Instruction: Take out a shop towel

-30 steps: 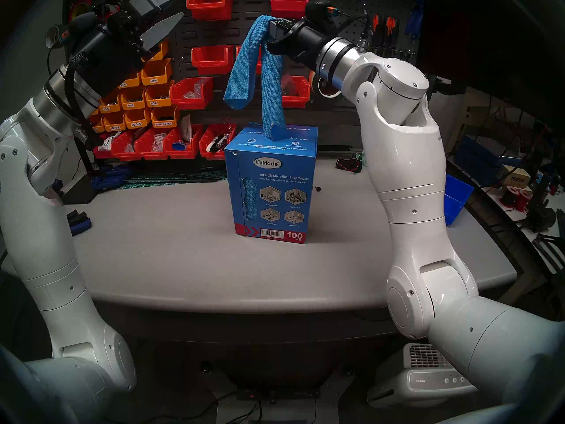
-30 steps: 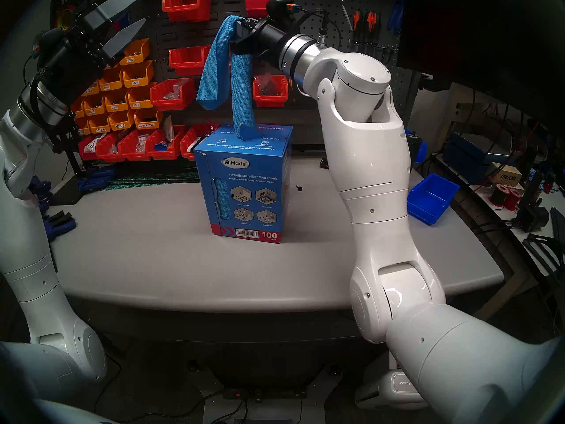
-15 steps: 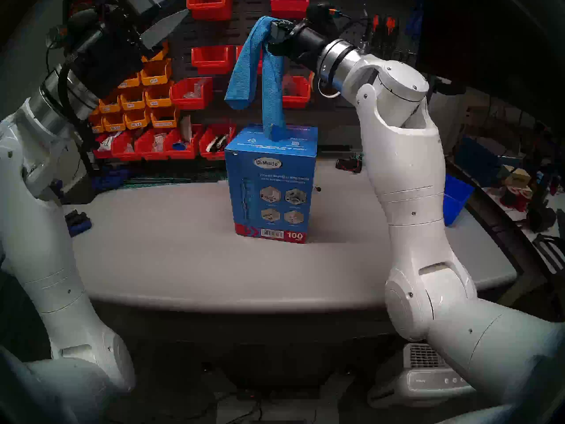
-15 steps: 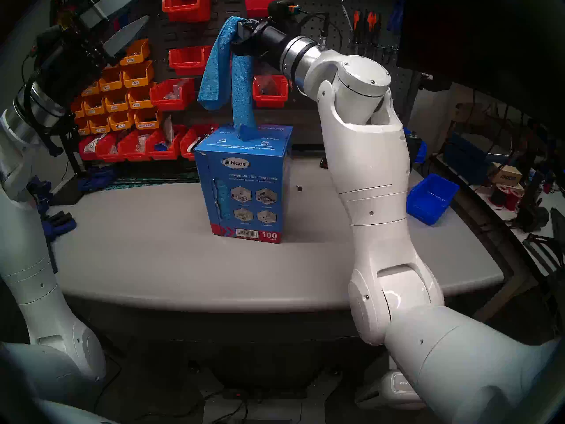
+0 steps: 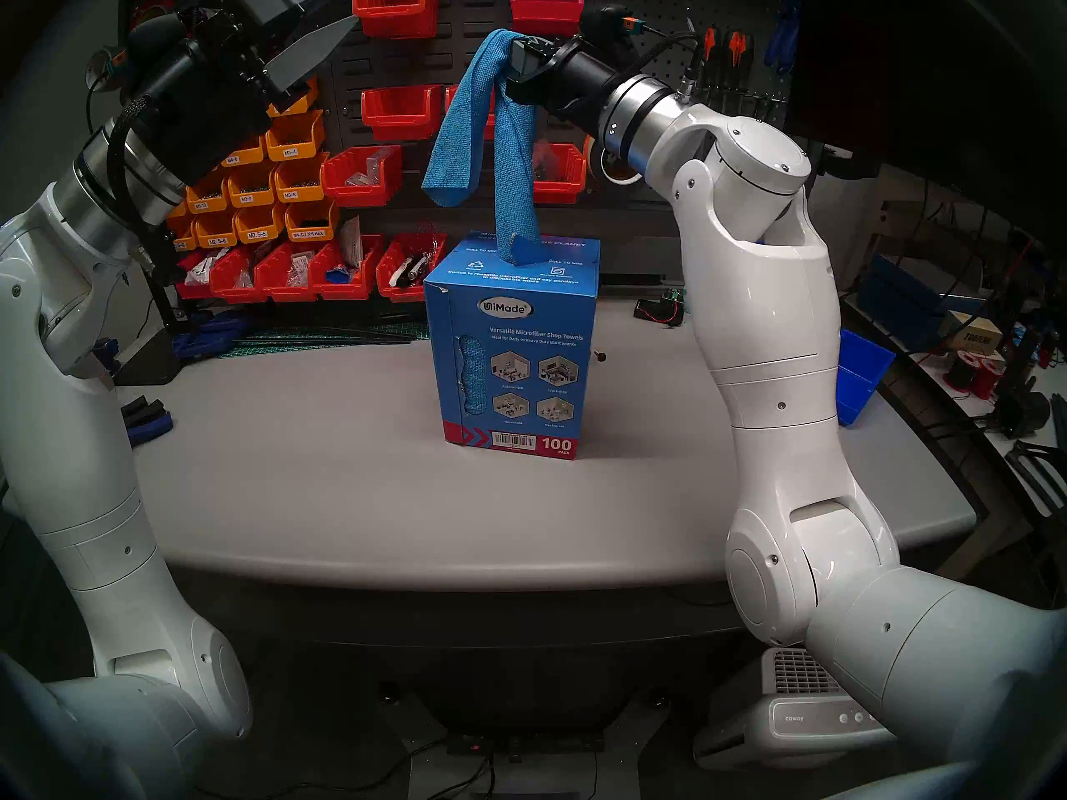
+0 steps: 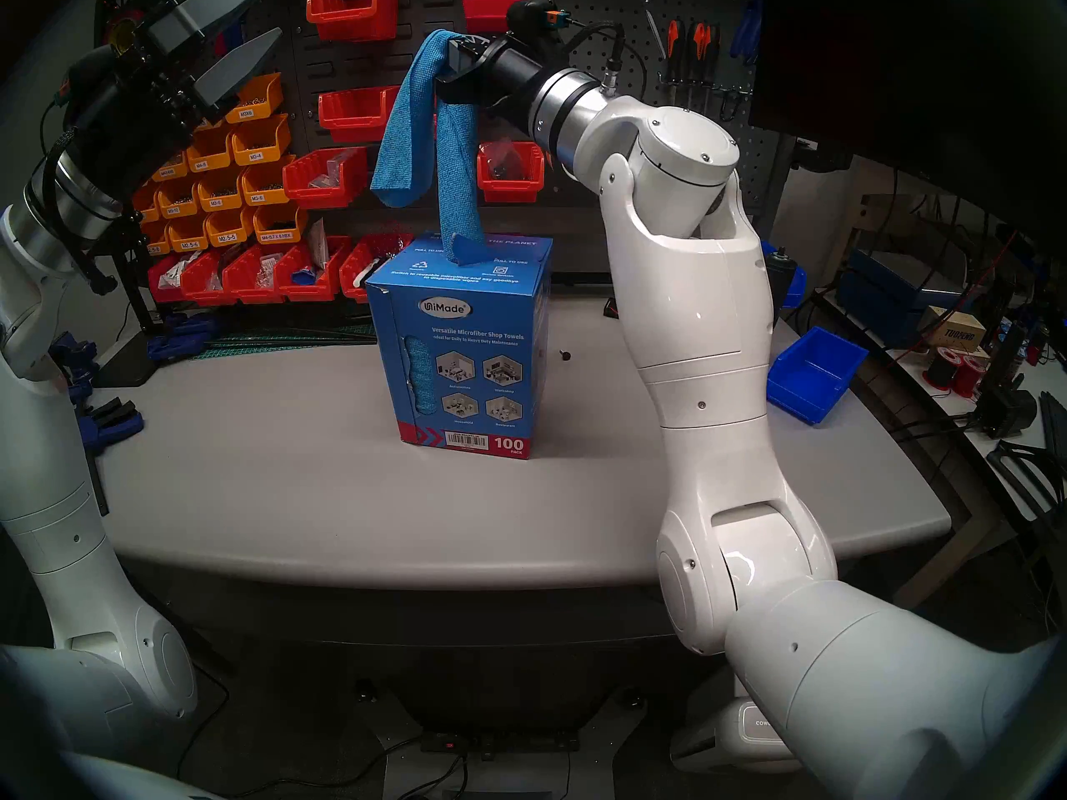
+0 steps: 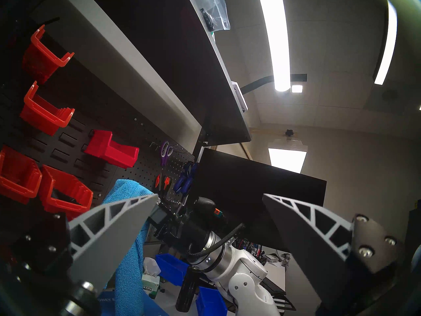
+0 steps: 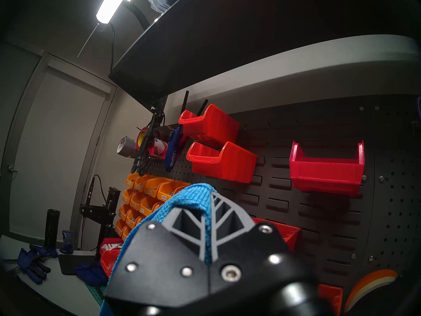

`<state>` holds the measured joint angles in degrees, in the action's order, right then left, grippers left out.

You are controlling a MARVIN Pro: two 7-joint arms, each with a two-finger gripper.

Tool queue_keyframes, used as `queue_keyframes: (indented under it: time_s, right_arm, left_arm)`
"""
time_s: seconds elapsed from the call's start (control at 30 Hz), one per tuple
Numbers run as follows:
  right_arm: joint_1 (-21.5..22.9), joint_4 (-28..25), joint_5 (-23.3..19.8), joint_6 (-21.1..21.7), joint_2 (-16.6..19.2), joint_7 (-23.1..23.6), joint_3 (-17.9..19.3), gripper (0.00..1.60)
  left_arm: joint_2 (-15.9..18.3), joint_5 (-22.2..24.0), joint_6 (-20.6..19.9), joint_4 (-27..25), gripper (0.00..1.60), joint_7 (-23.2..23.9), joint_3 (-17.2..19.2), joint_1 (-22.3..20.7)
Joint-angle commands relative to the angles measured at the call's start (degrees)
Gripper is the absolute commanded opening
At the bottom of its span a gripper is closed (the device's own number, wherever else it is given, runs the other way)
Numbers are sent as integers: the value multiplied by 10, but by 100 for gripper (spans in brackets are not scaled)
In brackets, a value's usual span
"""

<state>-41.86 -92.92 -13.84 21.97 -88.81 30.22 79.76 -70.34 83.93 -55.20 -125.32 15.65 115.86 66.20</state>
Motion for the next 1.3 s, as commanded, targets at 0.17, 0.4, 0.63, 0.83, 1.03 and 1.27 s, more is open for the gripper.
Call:
queue_keyframes:
  time_s: [0.17, 0.4, 0.63, 0.83, 1.03, 1.27]
  right_arm:
    - [16, -16, -1, -7, -1, 0, 2, 0]
    - [16, -16, -1, -7, -1, 0, 2, 0]
    - [16, -16, -1, -7, -1, 0, 2, 0]
    - [16, -16, -2, -7, -1, 0, 2, 0]
    - [16, -16, -2, -7, -1, 0, 2, 0]
    - [16, -16, -2, -7, -1, 0, 2, 0]
  left_arm:
    - [5, 14, 2, -7, 160, -7, -2, -9]
    - [22, 6, 2, 6, 160, 27, -12, -13]
    - [35, -26, 11, 21, 160, 41, -55, -21]
    - [41, -58, 21, 29, 160, 53, -90, -30]
    - [41, -68, 21, 24, 160, 62, -102, -29]
    - [34, -46, 2, 7, 160, 56, -95, -16]
